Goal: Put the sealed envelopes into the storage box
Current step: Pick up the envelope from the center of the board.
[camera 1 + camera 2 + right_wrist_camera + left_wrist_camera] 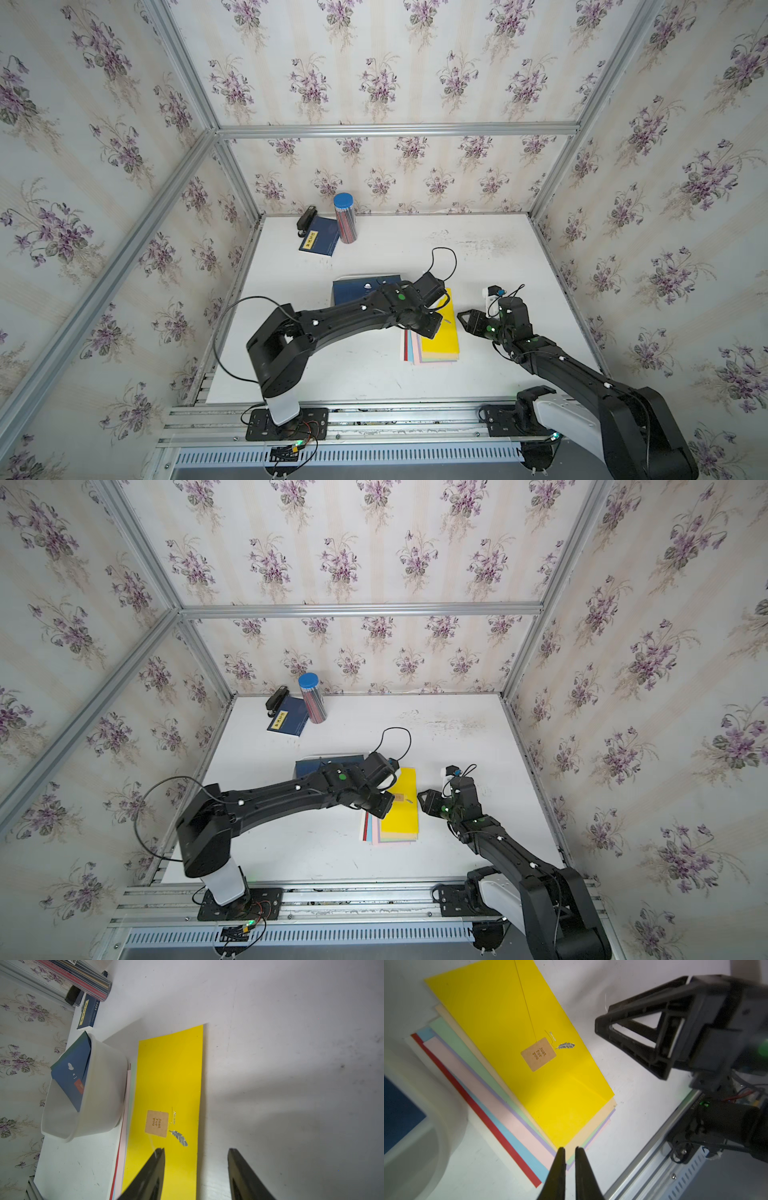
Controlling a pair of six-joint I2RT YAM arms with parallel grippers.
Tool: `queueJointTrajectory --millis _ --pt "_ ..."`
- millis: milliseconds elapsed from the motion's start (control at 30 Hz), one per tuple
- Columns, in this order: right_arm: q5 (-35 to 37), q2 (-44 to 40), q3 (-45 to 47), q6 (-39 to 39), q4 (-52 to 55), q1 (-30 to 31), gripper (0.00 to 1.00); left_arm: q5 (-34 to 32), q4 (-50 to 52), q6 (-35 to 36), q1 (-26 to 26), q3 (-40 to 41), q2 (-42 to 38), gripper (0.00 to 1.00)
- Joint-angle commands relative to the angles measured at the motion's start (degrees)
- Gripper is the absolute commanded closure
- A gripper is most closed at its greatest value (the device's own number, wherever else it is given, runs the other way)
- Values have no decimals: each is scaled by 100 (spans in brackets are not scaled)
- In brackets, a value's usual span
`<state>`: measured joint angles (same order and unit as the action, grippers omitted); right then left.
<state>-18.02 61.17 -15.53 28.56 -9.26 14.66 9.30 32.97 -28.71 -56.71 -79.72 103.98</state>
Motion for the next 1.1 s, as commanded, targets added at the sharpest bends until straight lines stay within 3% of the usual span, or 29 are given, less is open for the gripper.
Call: queueJointTrajectory --millis 0,233,500,1067 --pt "-87 22 32 27 -243 -2 46 -465 465 -97 -4 -389 530 90" --pt "-140 265 -28 10 -294 -19 46 -730 610 -205 2 -697 1141 95" --pt "-358 741 -194 47 -348 -24 46 -834 559 -284 -7 -624 1242 98" --pt "-736 1635 -468 171 -621 -20 58 -737 283 -346 -6 -493 1471 100"
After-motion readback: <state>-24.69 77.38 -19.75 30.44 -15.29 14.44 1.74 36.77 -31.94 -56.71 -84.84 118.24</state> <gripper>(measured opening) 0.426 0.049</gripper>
